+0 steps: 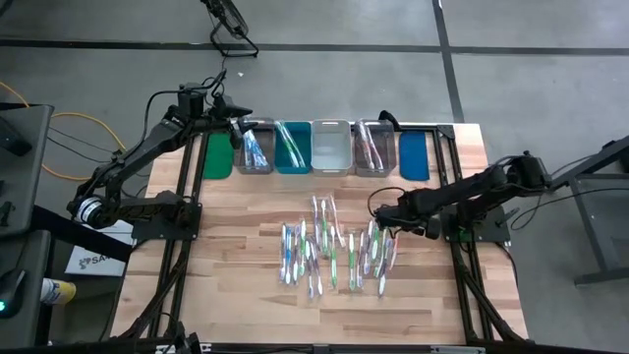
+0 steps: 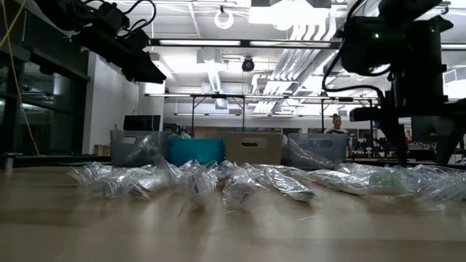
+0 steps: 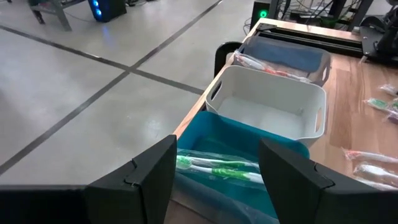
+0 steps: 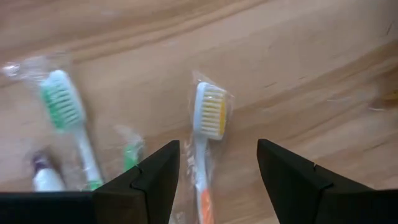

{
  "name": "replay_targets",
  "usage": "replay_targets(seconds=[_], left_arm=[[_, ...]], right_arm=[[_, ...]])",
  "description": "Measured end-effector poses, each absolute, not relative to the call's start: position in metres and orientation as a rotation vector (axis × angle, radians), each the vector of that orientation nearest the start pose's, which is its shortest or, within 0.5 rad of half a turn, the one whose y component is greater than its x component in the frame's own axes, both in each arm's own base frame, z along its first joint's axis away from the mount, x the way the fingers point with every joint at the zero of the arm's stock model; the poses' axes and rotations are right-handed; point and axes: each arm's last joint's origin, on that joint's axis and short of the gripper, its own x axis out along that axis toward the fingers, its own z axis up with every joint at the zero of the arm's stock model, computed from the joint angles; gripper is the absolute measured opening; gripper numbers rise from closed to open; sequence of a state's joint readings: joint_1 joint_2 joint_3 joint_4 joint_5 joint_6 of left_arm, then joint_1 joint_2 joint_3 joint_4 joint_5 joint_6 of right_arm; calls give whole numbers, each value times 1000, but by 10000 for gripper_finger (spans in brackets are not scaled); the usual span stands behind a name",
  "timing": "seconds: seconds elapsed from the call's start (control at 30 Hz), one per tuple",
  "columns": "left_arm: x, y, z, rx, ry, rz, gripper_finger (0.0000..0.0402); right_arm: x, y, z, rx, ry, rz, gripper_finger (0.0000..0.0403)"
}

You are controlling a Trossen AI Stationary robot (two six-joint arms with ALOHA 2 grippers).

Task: Pick & Place Toothbrushes
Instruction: Put the orange toothbrush into the right black bin

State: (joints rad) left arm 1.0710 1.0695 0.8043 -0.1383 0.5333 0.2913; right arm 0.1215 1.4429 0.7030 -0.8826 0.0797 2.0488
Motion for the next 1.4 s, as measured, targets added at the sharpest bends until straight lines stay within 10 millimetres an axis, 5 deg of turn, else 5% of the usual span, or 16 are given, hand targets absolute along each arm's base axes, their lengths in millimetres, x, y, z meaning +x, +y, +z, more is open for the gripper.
replay_targets(seconds=[0.27, 0.67, 0.83, 1.0, 1.4], left_arm=[[123, 195, 292, -14, 359, 481, 219], [123, 194, 290, -39, 375, 480, 219], [123, 194, 290, -40, 376, 480, 219], [123, 194, 289, -51, 385, 477, 219], [123, 194, 289, -63, 383, 480, 219]], right_arm=[[193, 23, 131, 1436, 1006, -1489, 190], [192, 23, 130, 1402, 1047, -1455, 26], [189, 23, 136, 1402, 1060, -1401, 11], [184, 22, 158, 1444, 992, -1321, 6], [176, -11, 241, 1182, 643, -1060, 5]])
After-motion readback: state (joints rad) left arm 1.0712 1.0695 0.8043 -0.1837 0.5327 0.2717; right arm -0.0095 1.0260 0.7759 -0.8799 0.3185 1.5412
